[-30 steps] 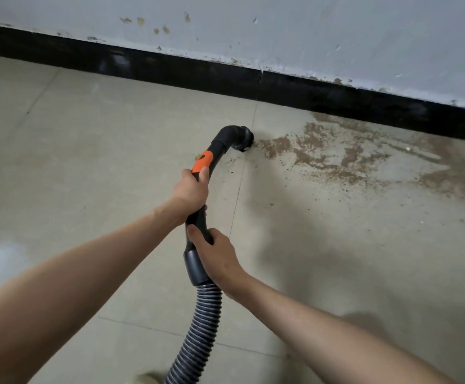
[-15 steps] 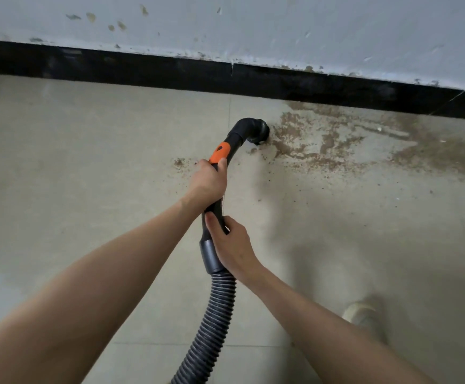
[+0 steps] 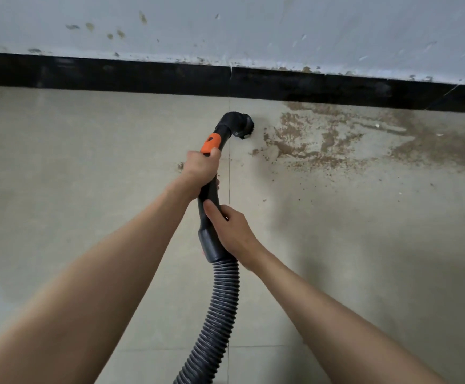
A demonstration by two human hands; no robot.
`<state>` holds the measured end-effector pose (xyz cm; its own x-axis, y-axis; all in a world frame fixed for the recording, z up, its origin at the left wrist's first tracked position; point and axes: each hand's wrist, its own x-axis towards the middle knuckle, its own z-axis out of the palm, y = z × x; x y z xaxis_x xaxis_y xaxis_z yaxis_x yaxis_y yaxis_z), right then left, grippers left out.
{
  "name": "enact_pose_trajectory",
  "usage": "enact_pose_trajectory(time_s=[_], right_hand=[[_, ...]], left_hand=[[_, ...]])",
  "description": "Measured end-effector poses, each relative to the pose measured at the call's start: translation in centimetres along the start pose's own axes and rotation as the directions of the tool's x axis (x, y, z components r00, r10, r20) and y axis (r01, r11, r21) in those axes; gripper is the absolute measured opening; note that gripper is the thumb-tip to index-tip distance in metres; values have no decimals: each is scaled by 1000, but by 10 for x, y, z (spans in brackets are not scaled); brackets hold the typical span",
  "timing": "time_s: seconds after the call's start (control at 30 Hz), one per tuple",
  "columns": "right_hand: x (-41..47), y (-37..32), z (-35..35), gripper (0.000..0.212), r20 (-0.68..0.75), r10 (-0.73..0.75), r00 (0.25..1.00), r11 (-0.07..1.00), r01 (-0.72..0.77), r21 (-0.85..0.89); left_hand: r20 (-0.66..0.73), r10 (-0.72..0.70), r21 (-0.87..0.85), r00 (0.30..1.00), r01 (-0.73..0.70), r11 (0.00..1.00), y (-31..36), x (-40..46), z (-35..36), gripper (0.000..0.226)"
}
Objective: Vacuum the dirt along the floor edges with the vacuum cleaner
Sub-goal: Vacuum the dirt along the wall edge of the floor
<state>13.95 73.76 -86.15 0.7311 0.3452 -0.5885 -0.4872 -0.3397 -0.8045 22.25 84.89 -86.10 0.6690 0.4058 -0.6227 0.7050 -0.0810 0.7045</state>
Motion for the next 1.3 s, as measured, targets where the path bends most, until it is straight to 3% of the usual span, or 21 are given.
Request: enact_pose_trajectory(time_s=[0.3, 0.47, 0.77, 1.0, 1.3], right_hand=[[-34, 29, 52, 38, 244, 5, 970, 985, 37, -168], [-56, 45, 83, 34, 344, 1, 939, 951, 106, -292], [-83, 66, 94, 41, 379, 6, 926, 941, 123, -315], [-82, 66, 72, 38, 339, -46, 939, 959, 136, -247], [-66, 51, 55, 40, 335, -80, 939, 969, 152, -194]], left_hand=[[-257, -13, -203, 966, -40, 978, -82, -45, -61, 53], [-345, -31, -252, 938, -61, 966, -125, -82, -84, 36], [-298, -109, -332, 948, 4, 943, -151, -114, -82, 54], [-229, -71, -234, 971, 16, 972, -130, -108, -60, 43], [-212, -92, -155, 973, 60, 986, -103, -96, -54, 49]])
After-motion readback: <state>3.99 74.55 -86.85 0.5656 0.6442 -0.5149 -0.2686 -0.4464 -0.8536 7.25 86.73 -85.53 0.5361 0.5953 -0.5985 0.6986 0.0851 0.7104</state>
